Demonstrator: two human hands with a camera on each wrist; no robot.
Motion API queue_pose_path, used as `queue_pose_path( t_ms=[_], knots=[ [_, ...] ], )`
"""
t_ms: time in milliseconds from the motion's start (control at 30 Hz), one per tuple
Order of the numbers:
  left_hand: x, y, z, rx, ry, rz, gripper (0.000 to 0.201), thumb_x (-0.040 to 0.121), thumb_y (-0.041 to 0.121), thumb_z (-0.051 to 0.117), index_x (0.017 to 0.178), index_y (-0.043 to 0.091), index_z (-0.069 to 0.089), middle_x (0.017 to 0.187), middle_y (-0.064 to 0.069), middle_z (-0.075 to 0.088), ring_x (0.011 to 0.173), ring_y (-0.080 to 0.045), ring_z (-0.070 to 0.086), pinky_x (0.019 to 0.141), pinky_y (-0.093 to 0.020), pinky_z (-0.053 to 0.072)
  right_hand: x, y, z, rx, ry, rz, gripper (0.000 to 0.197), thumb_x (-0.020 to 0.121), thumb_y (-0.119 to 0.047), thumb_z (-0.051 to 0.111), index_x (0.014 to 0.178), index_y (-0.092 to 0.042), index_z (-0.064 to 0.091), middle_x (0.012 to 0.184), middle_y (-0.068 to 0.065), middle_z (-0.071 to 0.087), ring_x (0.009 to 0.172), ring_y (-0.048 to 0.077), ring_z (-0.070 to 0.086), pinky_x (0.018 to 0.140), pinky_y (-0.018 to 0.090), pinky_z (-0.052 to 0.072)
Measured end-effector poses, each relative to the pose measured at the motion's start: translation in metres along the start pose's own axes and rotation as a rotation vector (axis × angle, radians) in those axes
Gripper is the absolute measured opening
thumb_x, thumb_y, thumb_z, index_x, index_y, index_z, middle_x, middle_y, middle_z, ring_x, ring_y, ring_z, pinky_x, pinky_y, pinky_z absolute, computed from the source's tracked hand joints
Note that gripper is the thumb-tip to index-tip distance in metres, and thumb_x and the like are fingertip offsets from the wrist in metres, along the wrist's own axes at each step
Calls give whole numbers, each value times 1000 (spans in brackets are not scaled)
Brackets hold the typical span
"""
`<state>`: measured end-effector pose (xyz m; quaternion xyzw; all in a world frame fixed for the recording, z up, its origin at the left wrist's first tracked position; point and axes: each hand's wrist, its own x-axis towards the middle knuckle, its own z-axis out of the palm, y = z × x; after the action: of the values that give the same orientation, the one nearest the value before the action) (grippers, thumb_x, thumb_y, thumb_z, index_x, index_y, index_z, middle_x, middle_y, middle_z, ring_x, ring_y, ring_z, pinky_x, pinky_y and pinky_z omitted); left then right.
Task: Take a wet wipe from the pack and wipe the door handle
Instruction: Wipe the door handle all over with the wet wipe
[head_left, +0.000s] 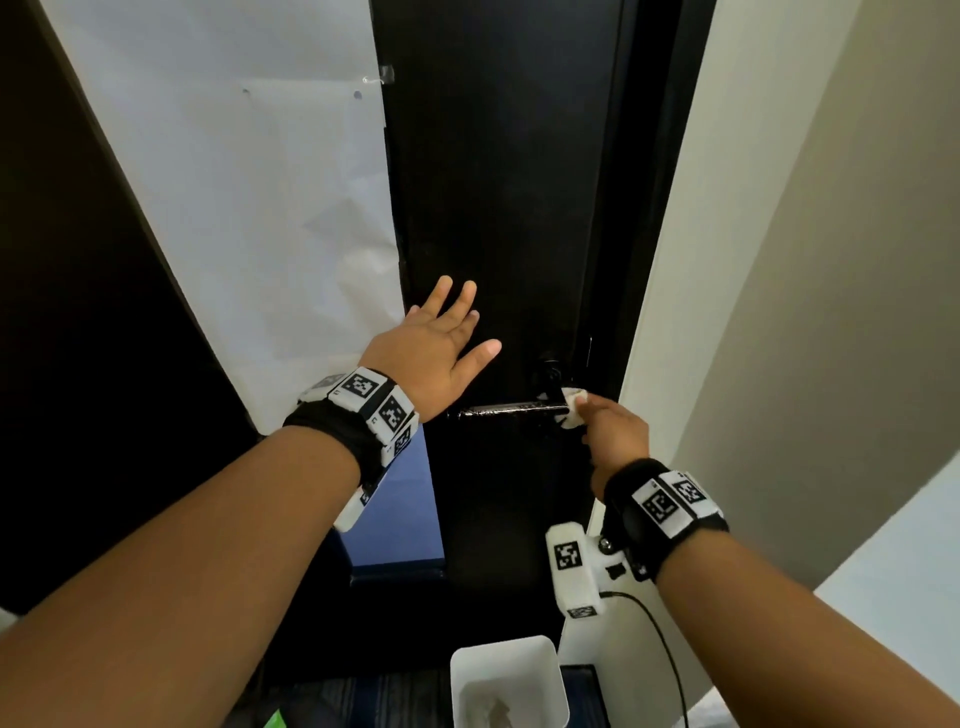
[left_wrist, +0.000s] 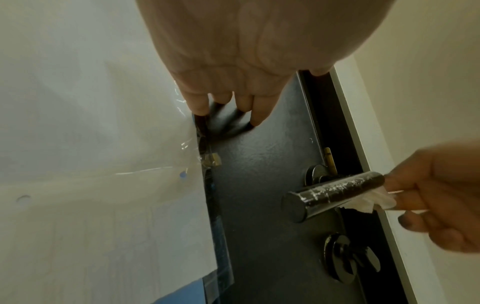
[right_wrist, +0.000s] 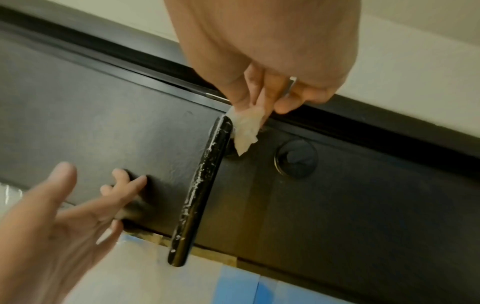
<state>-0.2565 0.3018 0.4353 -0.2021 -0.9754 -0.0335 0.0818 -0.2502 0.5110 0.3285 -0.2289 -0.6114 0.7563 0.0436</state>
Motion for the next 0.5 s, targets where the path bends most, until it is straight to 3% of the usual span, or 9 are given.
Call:
queue_pose_path(
  t_ms=[100, 200, 500],
  knots=[
    [0, 2, -1, -4, -11, -13, 75, 90, 62, 6, 148, 17, 21, 159, 9, -8, 144, -10, -17, 121, -38, 8, -6, 14, 6, 85, -142, 133, 24, 84, -22, 62, 105, -23, 73, 89, -4, 66, 76, 13, 51, 68, 29, 42],
    [-1, 5, -2, -3, -24, -33, 75, 90, 62, 7, 148, 17, 21, 159, 8, -8, 144, -11, -16, 121, -39, 7, -12, 29, 7, 223, -144, 168, 25, 88, -21, 57, 109, -20, 71, 85, -6, 64, 67, 9, 47, 65, 27, 38],
    [-7, 13, 2, 79, -61, -98, 80, 85, 66, -2, 149, 22, 17, 160, 8, -5, 146, -14, -10, 120, -49, 1, -35, 29, 14, 175, -226, 142, 23, 88, -25, 65, 108, -15, 72, 94, 2, 70, 73, 12, 53, 61, 24, 42]
  ],
)
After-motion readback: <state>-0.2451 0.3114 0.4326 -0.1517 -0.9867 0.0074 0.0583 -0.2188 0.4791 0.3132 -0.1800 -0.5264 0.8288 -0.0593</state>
